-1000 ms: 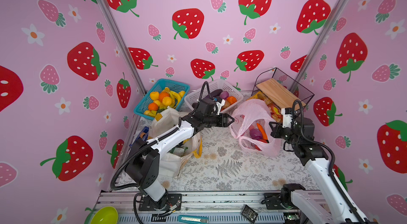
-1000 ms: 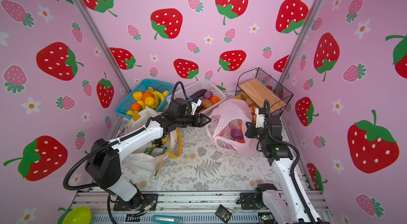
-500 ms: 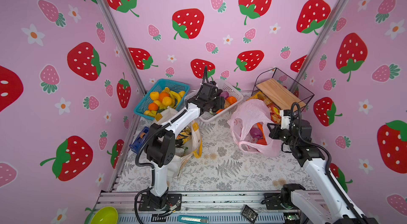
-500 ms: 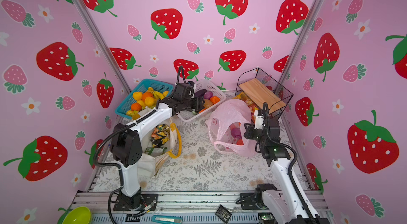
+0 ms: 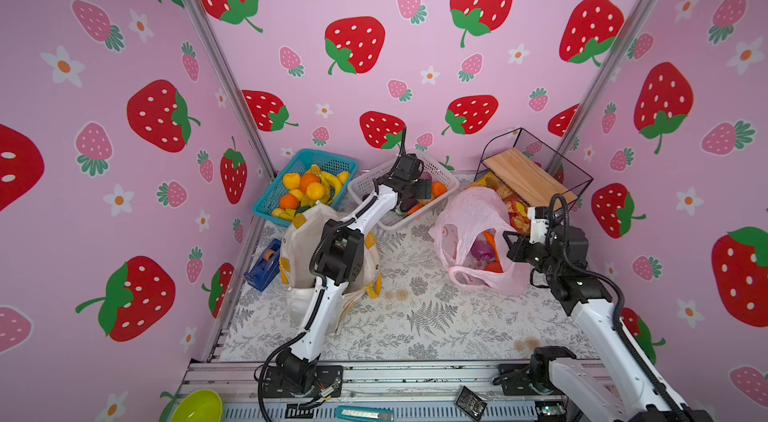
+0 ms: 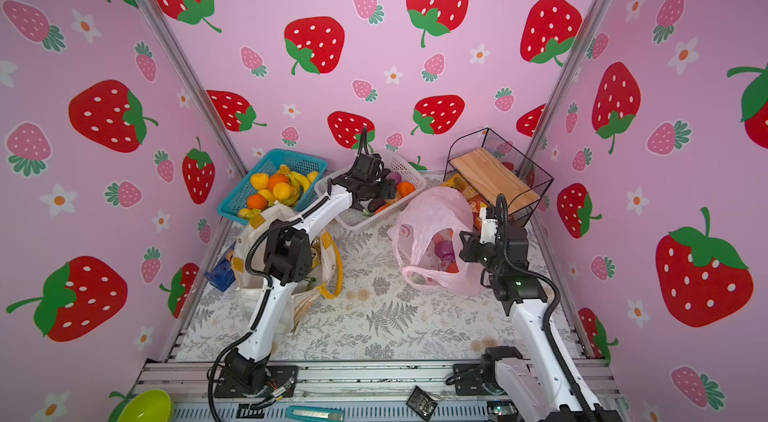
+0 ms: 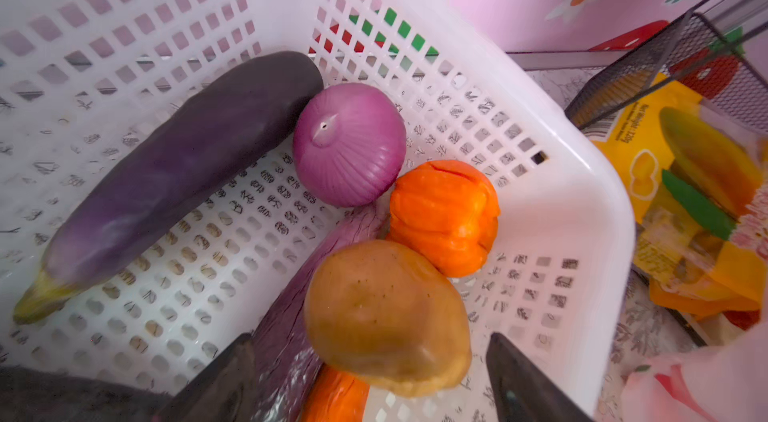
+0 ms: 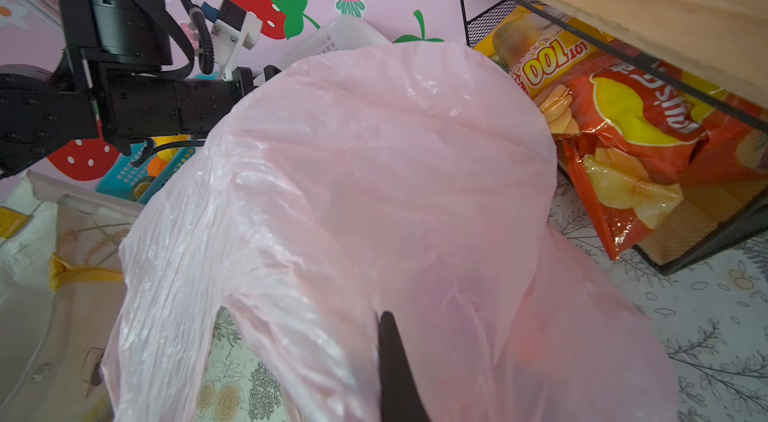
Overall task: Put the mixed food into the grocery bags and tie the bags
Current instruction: 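Lower the left gripper into the white basket toward the brown potato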
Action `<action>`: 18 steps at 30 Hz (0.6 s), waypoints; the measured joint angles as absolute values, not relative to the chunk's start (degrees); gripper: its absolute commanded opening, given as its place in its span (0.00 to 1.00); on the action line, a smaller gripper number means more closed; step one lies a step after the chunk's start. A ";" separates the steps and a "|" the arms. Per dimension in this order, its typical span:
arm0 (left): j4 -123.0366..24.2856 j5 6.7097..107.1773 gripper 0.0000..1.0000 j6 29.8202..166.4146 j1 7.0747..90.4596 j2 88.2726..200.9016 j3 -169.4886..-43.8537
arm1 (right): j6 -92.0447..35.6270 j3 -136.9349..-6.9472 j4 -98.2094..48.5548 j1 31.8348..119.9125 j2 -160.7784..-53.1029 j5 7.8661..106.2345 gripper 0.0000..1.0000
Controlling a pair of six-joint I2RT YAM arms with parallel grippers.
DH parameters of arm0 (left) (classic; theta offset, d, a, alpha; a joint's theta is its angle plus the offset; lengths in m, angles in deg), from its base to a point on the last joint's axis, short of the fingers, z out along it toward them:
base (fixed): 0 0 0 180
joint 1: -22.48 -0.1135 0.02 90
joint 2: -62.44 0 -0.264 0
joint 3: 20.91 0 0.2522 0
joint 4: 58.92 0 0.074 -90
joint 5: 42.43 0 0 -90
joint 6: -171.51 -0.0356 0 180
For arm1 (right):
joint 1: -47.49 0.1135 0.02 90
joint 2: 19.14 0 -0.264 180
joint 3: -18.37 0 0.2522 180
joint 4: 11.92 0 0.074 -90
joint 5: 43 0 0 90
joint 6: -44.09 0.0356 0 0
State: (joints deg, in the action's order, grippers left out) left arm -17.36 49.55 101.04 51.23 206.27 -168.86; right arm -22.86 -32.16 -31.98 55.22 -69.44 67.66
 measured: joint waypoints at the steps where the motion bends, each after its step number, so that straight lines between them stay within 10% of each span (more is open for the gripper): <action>1: -16.93 49.75 0.89 101.04 51.23 207.52 -170.33 | -22.88 -32.16 -31.96 55.22 -69.44 67.69 0.00; 18: -15.16 53.66 0.62 103.16 50.77 214.75 -179.40 | -23.08 -31.35 -31.87 55.20 -70.01 68.10 0.00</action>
State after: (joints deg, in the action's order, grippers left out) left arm -15.16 53.66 103.16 50.77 214.75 -179.40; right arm -23.08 -31.35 -31.87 55.20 -70.01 68.10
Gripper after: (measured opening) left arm 0.686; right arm 0.043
